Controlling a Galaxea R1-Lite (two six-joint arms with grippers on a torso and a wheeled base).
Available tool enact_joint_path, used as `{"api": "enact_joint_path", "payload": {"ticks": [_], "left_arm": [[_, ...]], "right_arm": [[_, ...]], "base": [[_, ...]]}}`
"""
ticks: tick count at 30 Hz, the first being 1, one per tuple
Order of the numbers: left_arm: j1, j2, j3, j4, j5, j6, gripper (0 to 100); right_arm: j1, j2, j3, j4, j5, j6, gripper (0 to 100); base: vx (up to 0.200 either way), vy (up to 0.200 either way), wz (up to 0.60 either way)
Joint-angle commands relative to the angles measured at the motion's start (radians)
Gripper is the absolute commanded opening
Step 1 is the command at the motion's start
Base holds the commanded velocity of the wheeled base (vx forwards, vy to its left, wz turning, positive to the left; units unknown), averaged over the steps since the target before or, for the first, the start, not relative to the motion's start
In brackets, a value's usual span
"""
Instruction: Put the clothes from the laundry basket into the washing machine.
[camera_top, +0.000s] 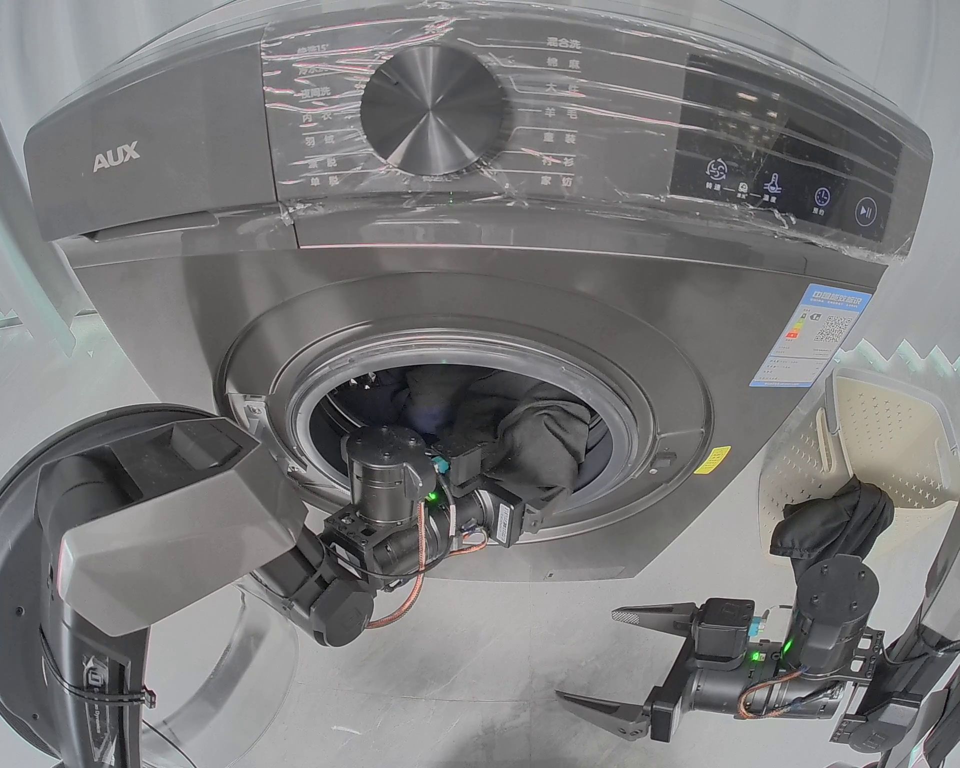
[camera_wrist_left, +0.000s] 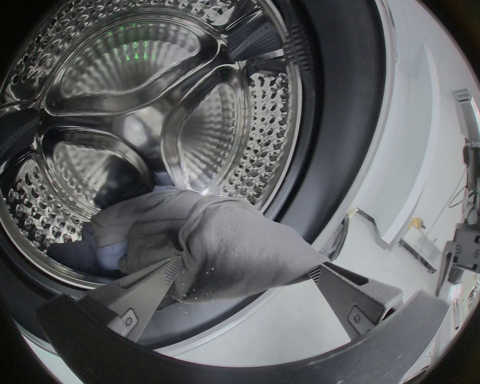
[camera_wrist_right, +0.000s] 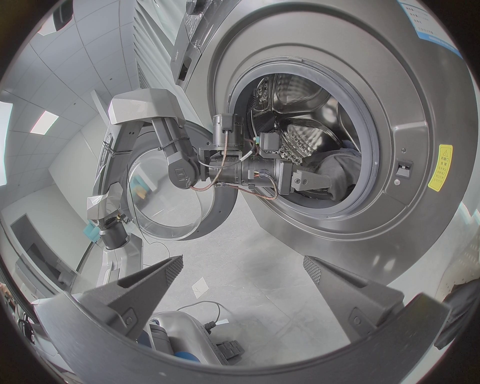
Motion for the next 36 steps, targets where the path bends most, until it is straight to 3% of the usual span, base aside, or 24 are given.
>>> {"api": "enact_joint_path", "payload": {"ticks": [1,7,13,22,27,28,36], "left_arm": [[-0.013,-0.037,0.04,-0.021,-0.041,-0.007,100],[-0.004,-0.043,0.046,-0.035,-0.051,-0.009,100],[0.011,0.039,-0.049,-0.035,0.0,-0.007,100],[0.024,0.174,-0.189,-0.014,0.006,-0.007,100],[0.039,0.229,-0.253,-0.015,0.04,-0.001,100],[0.042,0.235,-0.261,-0.015,0.043,0.005,0],[0.07,0.253,-0.338,0.006,0.06,0.005,0]], "right_arm": [[-0.002,-0.006,0.0,0.001,0.0,0.0,100],[-0.012,-0.001,-0.002,-0.001,0.0,-0.002,100],[-0.015,-0.001,-0.005,-0.001,-0.001,0.0,100],[-0.029,-0.001,-0.02,-0.003,-0.001,0.0,100],[-0.03,-0.004,-0.031,-0.006,-0.001,0.0,100],[-0.03,-0.004,-0.034,-0.006,0.0,0.0,100],[-0.03,-0.006,-0.053,-0.007,0.0,0.0,100]], "base": [[0.0,0.0,0.0],[0.0,0.0,0.0],[0.0,0.0,0.0],[0.0,0.0,0.0],[0.0,0.0,0.0],[0.0,0.0,0.0],[0.0,0.0,0.0]]}}
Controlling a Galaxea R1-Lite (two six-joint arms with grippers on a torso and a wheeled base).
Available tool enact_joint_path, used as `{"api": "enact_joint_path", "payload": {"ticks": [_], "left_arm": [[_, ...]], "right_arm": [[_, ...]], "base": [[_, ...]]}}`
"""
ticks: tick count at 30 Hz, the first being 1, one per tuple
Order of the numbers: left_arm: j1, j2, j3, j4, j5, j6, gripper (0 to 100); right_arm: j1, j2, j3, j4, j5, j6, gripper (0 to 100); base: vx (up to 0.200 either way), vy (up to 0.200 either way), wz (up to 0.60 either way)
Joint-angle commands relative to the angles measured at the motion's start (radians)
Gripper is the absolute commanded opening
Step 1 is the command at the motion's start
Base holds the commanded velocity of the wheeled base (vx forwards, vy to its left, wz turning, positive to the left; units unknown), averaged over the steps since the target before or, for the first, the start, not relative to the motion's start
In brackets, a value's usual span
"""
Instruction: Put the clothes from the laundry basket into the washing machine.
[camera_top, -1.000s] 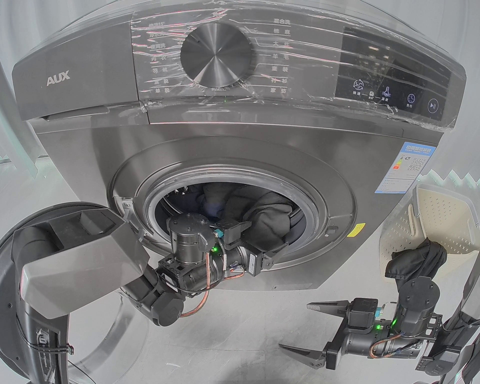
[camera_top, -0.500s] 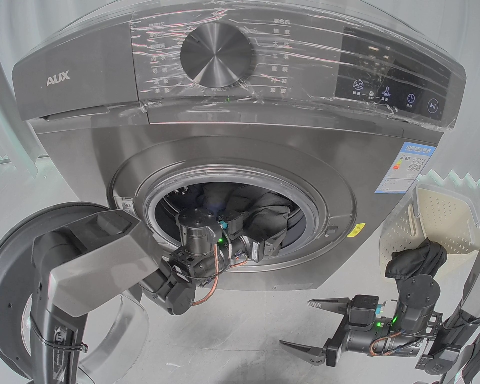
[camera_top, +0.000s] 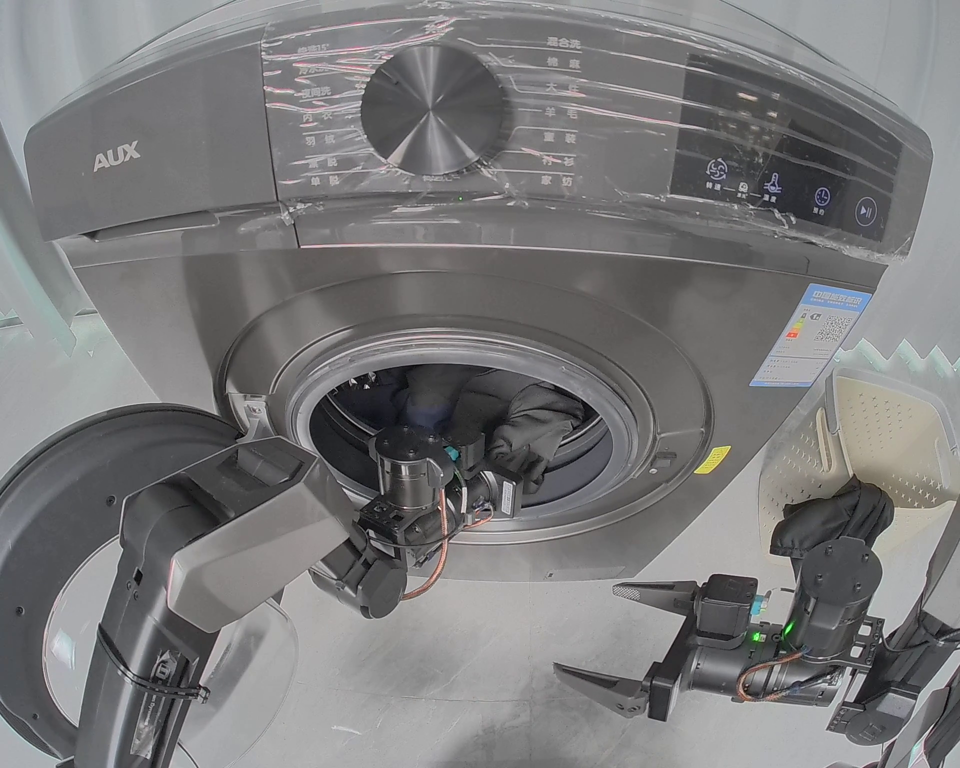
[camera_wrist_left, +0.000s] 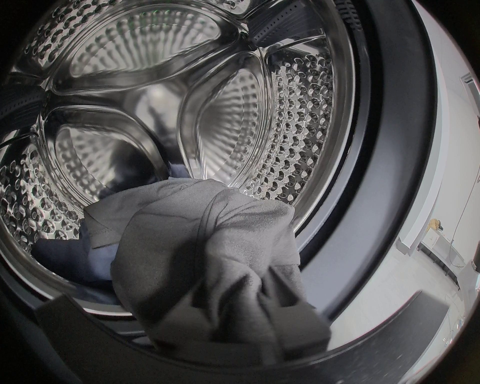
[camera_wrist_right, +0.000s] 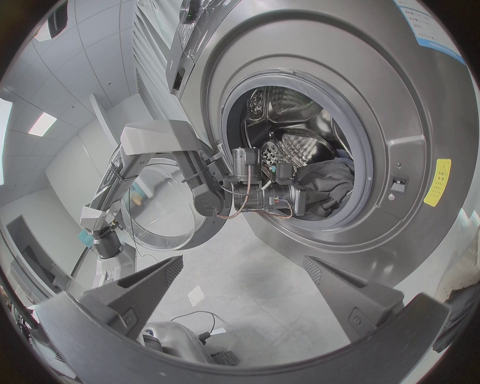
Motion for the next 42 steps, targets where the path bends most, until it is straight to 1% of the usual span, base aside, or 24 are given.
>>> {"api": "enact_joint_path", "payload": {"ticks": [1,3,4,6,7,8,11,13,24,25,28,30,37,42], "left_arm": [[0.02,0.033,-0.069,0.006,0.027,0.001,0],[0.036,0.056,-0.15,0.006,0.08,0.001,0],[0.039,0.059,-0.164,0.005,0.086,0.001,0],[0.062,0.11,-0.311,0.006,0.145,-0.006,0],[0.066,0.122,-0.34,0.009,0.155,-0.004,0],[0.077,0.148,-0.409,0.017,0.182,-0.004,0],[0.089,0.18,-0.487,0.031,0.201,-0.004,0],[0.094,0.191,-0.507,0.029,0.209,-0.004,0],[0.093,0.191,-0.5,0.026,0.212,-0.01,0],[0.091,0.189,-0.497,0.028,0.212,-0.01,100],[0.086,0.182,-0.478,0.031,0.214,-0.029,100],[0.083,0.163,-0.437,0.032,0.215,-0.038,100],[0.062,0.064,-0.259,0.012,0.211,-0.038,100],[0.028,-0.018,-0.128,-0.011,0.208,-0.038,100]], "right_arm": [[0.002,-0.002,-0.015,0.0,-0.001,0.0,100],[0.002,-0.002,-0.018,0.0,-0.001,0.0,100],[0.002,-0.002,-0.02,0.0,0.001,0.0,100],[0.0,-0.002,-0.026,-0.002,0.001,0.0,100],[0.0,-0.001,-0.028,0.0,0.001,0.0,100],[0.002,-0.001,-0.029,0.0,0.001,0.0,100],[0.0,0.001,-0.029,-0.002,0.001,0.0,100],[0.0,0.001,-0.029,-0.002,0.001,0.0,100],[0.002,0.006,-0.028,-0.002,0.002,0.0,100],[0.002,0.006,-0.028,-0.002,0.001,0.0,100],[0.0,0.006,-0.028,-0.002,0.002,0.0,100],[0.0,0.006,-0.026,-0.002,0.002,0.0,100],[0.0,0.004,-0.026,-0.002,0.002,0.0,100],[0.0,0.002,-0.025,-0.002,0.001,0.0,100]], "base": [[0.0,0.0,0.0],[0.0,0.0,0.0],[0.0,0.0,0.0],[0.0,0.0,0.0],[0.0,0.0,0.0],[0.0,0.0,0.0],[0.0,0.0,0.0],[0.0,0.0,0.0],[0.0,0.0,0.0],[0.0,0.0,0.0],[0.0,0.0,0.0],[0.0,0.0,0.0],[0.0,0.0,0.0],[0.0,0.0,0.0]]}}
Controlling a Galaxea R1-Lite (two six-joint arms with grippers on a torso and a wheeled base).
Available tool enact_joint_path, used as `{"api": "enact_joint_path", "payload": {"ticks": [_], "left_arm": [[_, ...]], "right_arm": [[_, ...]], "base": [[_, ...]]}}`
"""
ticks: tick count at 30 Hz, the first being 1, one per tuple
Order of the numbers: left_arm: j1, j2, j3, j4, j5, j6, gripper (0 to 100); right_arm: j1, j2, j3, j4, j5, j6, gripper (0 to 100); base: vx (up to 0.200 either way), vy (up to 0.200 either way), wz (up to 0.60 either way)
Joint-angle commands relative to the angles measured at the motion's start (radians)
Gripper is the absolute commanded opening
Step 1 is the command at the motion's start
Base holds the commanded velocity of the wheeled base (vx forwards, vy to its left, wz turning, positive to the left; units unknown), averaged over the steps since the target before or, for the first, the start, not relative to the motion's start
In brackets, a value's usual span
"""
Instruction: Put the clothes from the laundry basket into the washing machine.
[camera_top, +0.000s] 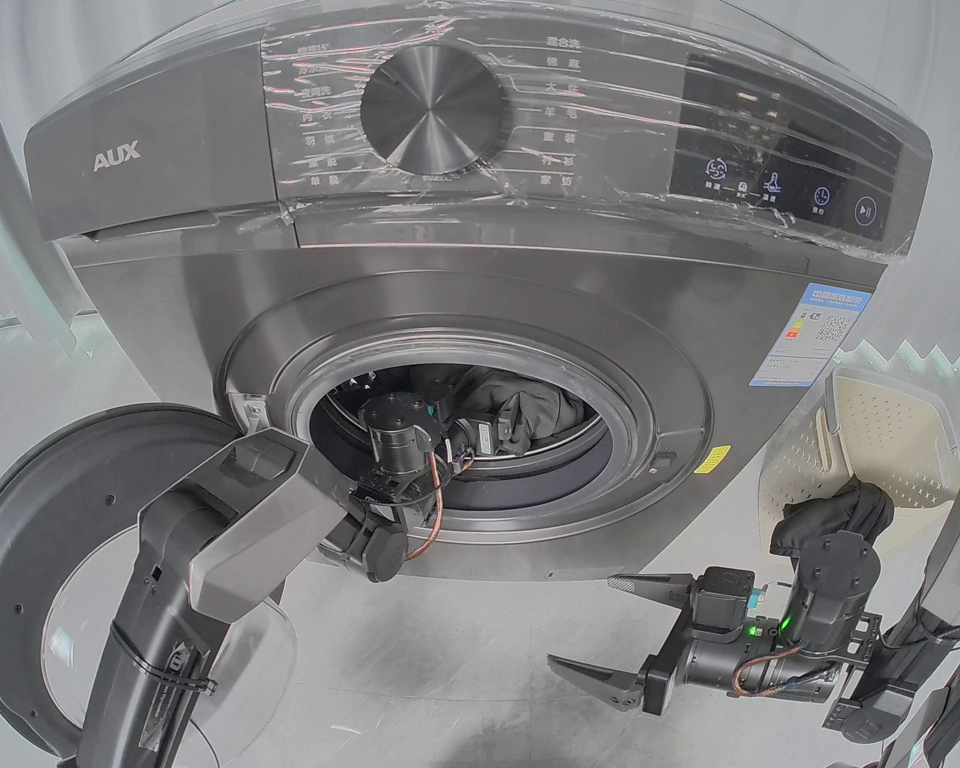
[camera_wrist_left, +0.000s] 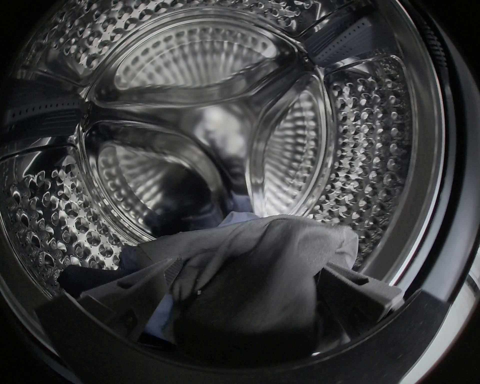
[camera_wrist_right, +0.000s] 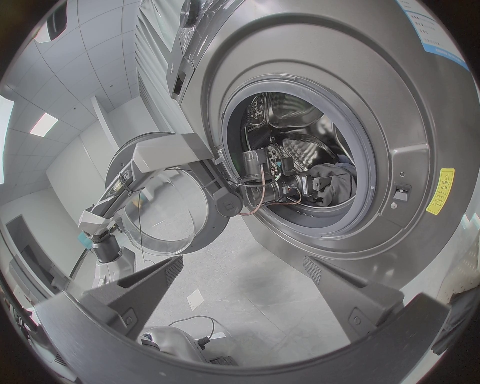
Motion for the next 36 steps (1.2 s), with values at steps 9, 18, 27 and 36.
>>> {"api": "enact_joint_path", "payload": {"ticks": [9,18,27,36], "left_arm": [[-0.116,-0.291,0.428,-0.039,-0.012,0.002,100],[-0.215,-0.351,0.727,-0.2,-0.044,0.007,100],[-0.274,-0.516,1.011,-0.352,-0.058,-0.048,100],[-0.263,-0.831,1.24,-0.35,-0.041,-0.084,100]], "right_arm": [[-0.009,-0.013,0.005,-0.001,0.0,0.0,100],[-0.014,-0.067,0.024,0.004,-0.002,0.0,100],[-0.067,-0.187,0.063,0.01,-0.069,0.001,100],[-0.139,-0.271,0.104,0.012,-0.102,0.035,100]], "base": [[0.0,0.0,0.0],[0.0,0.0,0.0],[0.0,0.0,0.0],[0.0,0.0,0.0]]}}
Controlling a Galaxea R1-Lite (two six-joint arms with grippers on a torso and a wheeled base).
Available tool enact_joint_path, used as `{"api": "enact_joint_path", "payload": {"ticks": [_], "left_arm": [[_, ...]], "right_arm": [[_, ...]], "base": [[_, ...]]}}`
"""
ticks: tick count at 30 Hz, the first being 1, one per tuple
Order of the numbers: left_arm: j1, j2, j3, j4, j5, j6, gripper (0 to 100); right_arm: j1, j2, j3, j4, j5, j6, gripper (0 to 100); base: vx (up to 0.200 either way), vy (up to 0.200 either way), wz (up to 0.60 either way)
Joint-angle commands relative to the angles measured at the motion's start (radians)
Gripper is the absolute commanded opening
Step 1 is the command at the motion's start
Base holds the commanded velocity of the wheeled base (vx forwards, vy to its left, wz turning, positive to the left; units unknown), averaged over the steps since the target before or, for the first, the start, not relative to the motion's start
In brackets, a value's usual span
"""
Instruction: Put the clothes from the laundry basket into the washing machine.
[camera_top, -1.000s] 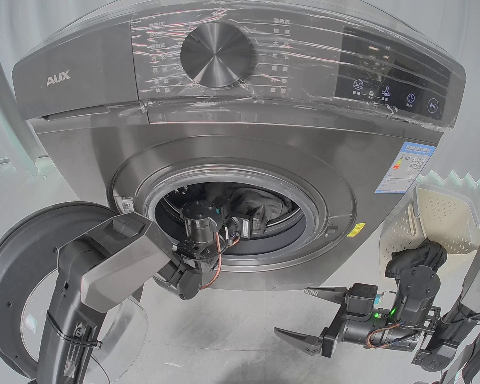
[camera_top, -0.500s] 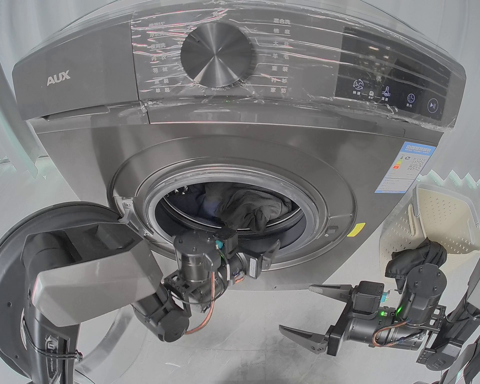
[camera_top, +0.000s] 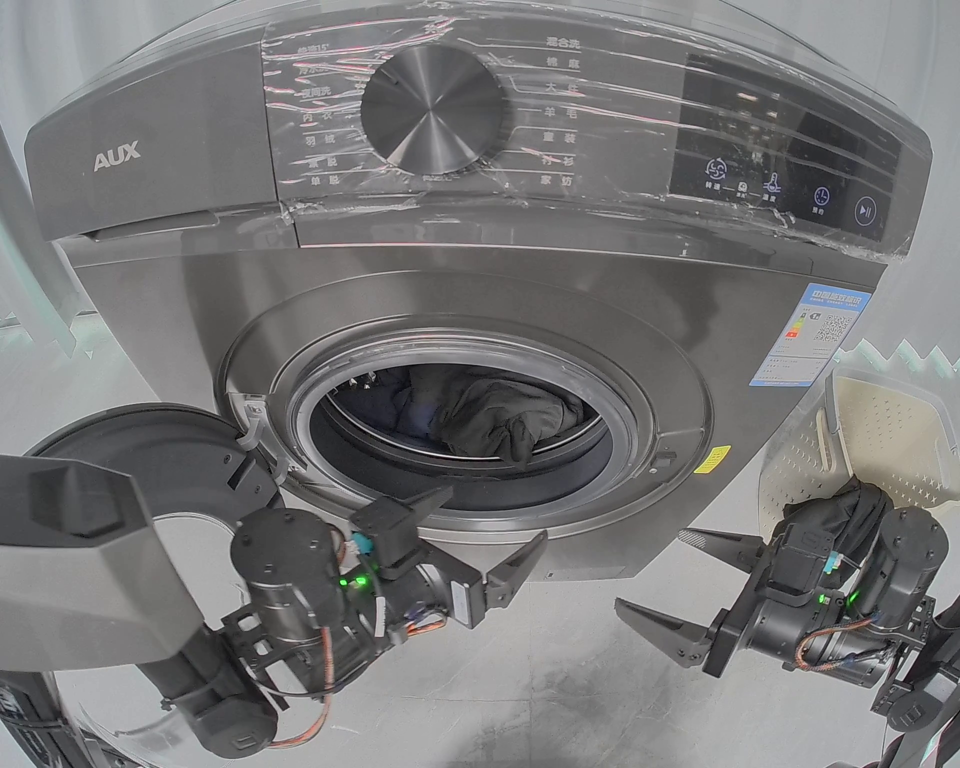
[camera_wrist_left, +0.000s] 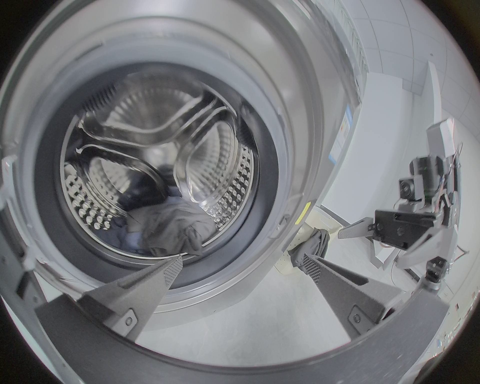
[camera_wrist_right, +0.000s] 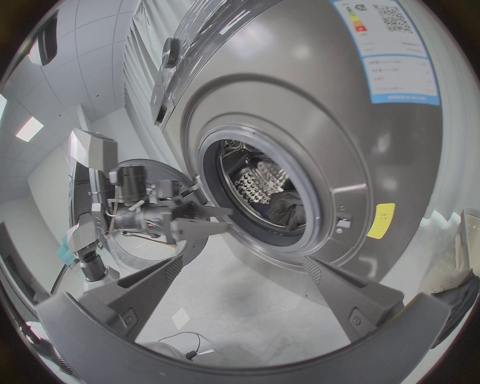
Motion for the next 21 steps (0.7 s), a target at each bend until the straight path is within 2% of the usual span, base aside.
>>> {"api": "enact_joint_path", "payload": {"ticks": [1,6,8,10,14,18,21], "left_arm": [[0.0,-0.275,0.189,-0.006,0.006,-0.016,100],[-0.01,-0.312,0.266,-0.006,0.016,-0.008,100],[-0.015,-0.329,0.298,-0.008,0.048,-0.002,100],[-0.015,-0.353,0.315,-0.008,0.066,-0.003,100],[-0.007,-0.408,0.343,-0.008,0.089,-0.002,100],[-0.003,-0.545,0.427,-0.006,0.092,-0.005,100],[0.005,-0.609,0.452,0.0,0.111,-0.006,100]], "right_arm": [[-0.071,-0.101,0.051,0.001,-0.03,0.014,100],[-0.136,-0.139,0.1,0.009,-0.036,0.02,100],[-0.182,-0.171,0.1,0.018,-0.038,0.032,100],[-0.197,-0.2,0.1,0.026,-0.038,0.029,100],[-0.211,-0.259,0.1,0.075,-0.041,0.024,100],[-0.225,-0.441,0.1,0.32,-0.125,0.017,100],[-0.22,-0.561,0.1,0.455,-0.165,0.017,100]], "base": [[0.0,0.0,0.0],[0.0,0.0,0.0],[0.0,0.0,0.0],[0.0,0.0,0.0],[-0.2,0.0,0.0],[-0.2,0.0,0.0],[-0.2,0.0,0.0]]}}
